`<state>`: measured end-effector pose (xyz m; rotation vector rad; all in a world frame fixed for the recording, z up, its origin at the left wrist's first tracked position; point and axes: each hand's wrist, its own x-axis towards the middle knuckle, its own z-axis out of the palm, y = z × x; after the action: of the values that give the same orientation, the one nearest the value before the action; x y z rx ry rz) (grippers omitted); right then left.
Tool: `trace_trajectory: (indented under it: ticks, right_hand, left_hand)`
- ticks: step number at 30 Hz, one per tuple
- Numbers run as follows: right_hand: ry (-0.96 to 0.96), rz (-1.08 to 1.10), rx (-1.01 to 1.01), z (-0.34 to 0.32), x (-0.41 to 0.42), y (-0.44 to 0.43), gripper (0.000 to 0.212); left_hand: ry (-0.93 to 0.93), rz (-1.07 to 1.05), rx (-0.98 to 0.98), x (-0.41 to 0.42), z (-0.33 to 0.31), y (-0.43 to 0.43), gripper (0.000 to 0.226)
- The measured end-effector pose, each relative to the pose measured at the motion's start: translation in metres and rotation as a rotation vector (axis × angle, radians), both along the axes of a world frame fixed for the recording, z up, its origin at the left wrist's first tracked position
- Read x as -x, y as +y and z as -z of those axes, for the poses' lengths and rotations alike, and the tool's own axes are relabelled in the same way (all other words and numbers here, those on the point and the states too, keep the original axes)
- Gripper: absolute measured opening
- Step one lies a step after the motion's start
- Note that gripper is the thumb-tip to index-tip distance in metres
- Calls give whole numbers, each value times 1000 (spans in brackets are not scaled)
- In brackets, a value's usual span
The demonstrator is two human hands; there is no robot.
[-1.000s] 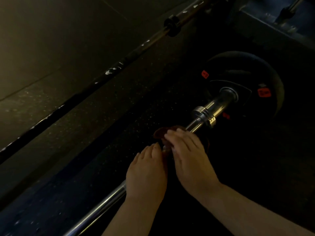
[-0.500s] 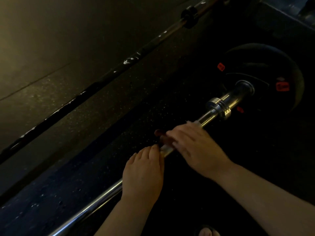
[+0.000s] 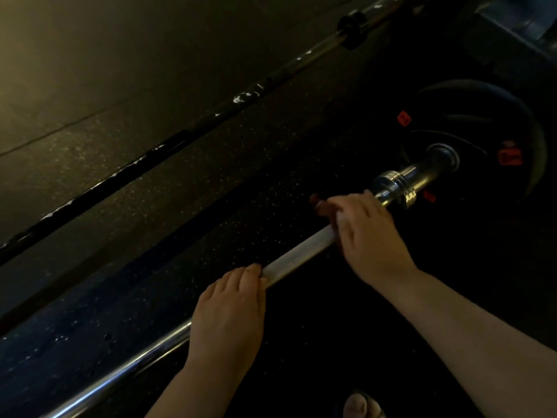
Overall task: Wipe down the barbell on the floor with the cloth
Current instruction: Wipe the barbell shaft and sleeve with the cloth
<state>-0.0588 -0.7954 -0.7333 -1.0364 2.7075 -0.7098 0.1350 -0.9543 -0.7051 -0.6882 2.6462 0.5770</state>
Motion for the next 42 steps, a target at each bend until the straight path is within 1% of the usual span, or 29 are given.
trace_trajectory:
  ticks: [2, 4, 5, 6, 8, 10, 11, 12, 14, 15, 16, 17, 19, 21, 22, 23, 25, 27, 28, 29, 31, 33, 34, 35, 37, 38, 39, 40, 42]
  right_hand:
    - [-89, 254, 51, -4, 3, 0, 38]
    - [-141, 329, 101, -9, -21, -16, 37]
    - [-117, 291, 102, -8, -40, -25, 36]
    - [-65, 197, 86, -6, -60, -32, 36]
    - [-29, -87, 40, -4, -89, -35, 35]
    - [15, -333, 8, 0, -77, -27, 36]
    - [39, -341, 2, 0, -66, -23, 35]
    - [34, -246, 13, -1, -55, -20, 35]
    - [-34, 46, 75, -3, -49, -23, 35]
    - [-39, 144, 76, -4, -60, -31, 36]
    - [-27, 170, 59, -4, -80, -41, 35]
    - [-2, 110, 32, -3, -103, -49, 34]
    - [40, -170, 2, -2, -139, -56, 36]
    - [62, -363, -26, -2, -137, -56, 38]
    - [104, -391, -39, 1, -127, -53, 37]
    - [133, -367, -32, 4, -117, -49, 37]
    - [124, -192, 27, 7, -104, -46, 38]
    - [60, -38, 41, 6, -121, -54, 38]
    - [47, -27, 23, 5, -138, -61, 37]
    - [53, -87, 8, 6, -155, -68, 36]
    - [66, -334, -16, 6, -172, -73, 36]
    - [131, -504, -61, 4, -158, -72, 37]
    - [164, -509, -62, 6, -148, -69, 37]
    - [166, -436, -32, 8, -140, -67, 37]
    - [75, -182, 49, 7, -137, -63, 38]
    - [33, -114, 67, 6, -147, -66, 38]
    - [6, -116, 70, 4, -160, -69, 40]
    - [-36, -171, 64, 2, -174, -73, 45]
    - [-152, -384, 73, -3, -195, -80, 57]
  left_hand:
    - [19, -2, -15, 2, 1, -1, 49]
    - [26, -7, -19, 3, -1, 0, 48]
    - [25, -9, -8, 5, -3, 1, 47]
    - [21, -10, 14, 6, -5, 3, 47]
    - [-1, -4, 45, 6, -6, 3, 48]
    - [0, 8, 40, -3, -3, -1, 49]
    - [11, 11, 43, -8, -1, -2, 49]
    - [29, 13, 48, -11, 0, -3, 49]
    - [54, -11, 53, -18, 2, -2, 53]
    - [61, -24, 58, -20, 2, -1, 55]
    - [58, -32, 70, -23, 3, 2, 55]
    - [51, -33, 90, -26, 5, 3, 56]
    - [34, -32, 143, -35, 7, 3, 59]
    - [18, -43, 183, -50, 12, -2, 61]
    - [21, -55, 193, -57, 13, -4, 60]
    - [33, -78, 196, -65, 14, -7, 60]
    - [62, -124, 189, -76, 18, -11, 62]
    - [81, -162, 185, -84, 18, -11, 63]
    - [94, -177, 185, -86, 16, -11, 64]
    - [100, -184, 180, -89, 16, -9, 67]
    - [110, -208, 163, -95, 15, -7, 71]
    - [138, -247, 169, -101, 17, -6, 67]
    - [152, -264, 170, -104, 20, -5, 63]
    - [167, -285, 175, -106, 23, -4, 59]
    - [211, -328, 190, -108, 26, -1, 55]
    - [231, -353, 197, -110, 27, 1, 54]
    - [252, -387, 196, -112, 27, 3, 54]
    - [281, -429, 186, -114, 25, 5, 55]
    - [340, -546, 123, -113, 18, 9, 59]
